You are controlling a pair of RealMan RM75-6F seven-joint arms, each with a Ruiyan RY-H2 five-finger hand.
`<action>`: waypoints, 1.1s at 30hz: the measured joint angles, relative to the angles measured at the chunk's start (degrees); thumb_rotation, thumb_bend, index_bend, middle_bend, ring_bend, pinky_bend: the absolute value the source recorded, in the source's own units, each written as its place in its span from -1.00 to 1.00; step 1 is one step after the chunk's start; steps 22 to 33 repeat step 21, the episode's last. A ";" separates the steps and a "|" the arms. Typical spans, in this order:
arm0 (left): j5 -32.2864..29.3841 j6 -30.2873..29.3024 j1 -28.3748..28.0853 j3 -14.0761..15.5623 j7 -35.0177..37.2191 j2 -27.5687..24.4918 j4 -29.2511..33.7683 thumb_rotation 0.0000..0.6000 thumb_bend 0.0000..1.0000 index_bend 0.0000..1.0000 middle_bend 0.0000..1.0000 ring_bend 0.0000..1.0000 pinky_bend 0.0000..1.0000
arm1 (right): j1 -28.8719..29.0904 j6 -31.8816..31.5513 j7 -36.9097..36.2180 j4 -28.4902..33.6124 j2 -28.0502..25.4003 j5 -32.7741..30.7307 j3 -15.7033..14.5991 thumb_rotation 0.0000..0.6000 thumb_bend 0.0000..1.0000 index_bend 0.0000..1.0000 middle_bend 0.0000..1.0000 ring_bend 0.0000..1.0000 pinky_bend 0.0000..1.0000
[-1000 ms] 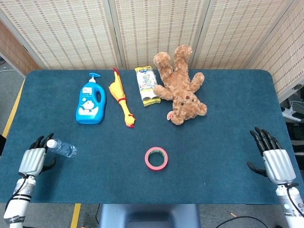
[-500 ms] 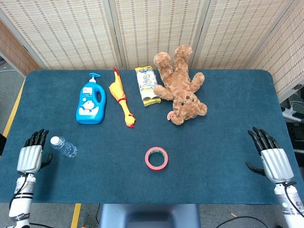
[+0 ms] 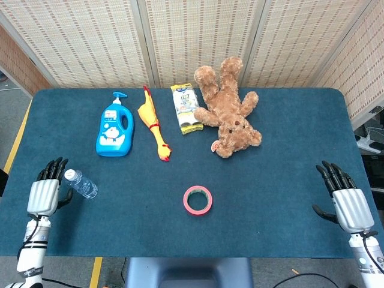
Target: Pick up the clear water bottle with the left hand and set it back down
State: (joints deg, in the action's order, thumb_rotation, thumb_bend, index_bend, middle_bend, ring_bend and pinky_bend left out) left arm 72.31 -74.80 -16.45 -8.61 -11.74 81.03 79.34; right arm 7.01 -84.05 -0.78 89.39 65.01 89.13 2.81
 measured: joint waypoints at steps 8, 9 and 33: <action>-2.26 1.61 0.12 0.17 -1.84 -0.09 -3.63 1.00 -0.24 -1.00 -1.00 -1.00 -0.67 | 0.11 0.26 0.19 0.03 0.04 -0.30 0.13 1.00 -0.80 -1.00 -1.00 -1.00 -0.66; -2.36 1.68 0.14 0.18 -1.90 -0.11 -3.74 1.00 -0.23 -1.00 -1.00 -1.00 -0.67 | 0.14 0.35 0.27 0.04 0.06 -0.33 0.13 1.00 -0.80 -1.00 -1.00 -1.00 -0.66; -3.73 0.53 1.60 0.86 -5.43 -0.14 -10.08 1.00 -0.23 -1.00 -1.00 -1.00 -0.67 | 0.34 0.87 1.73 0.37 0.48 -0.79 0.19 1.00 -0.80 -1.00 -1.00 -1.00 -0.66</action>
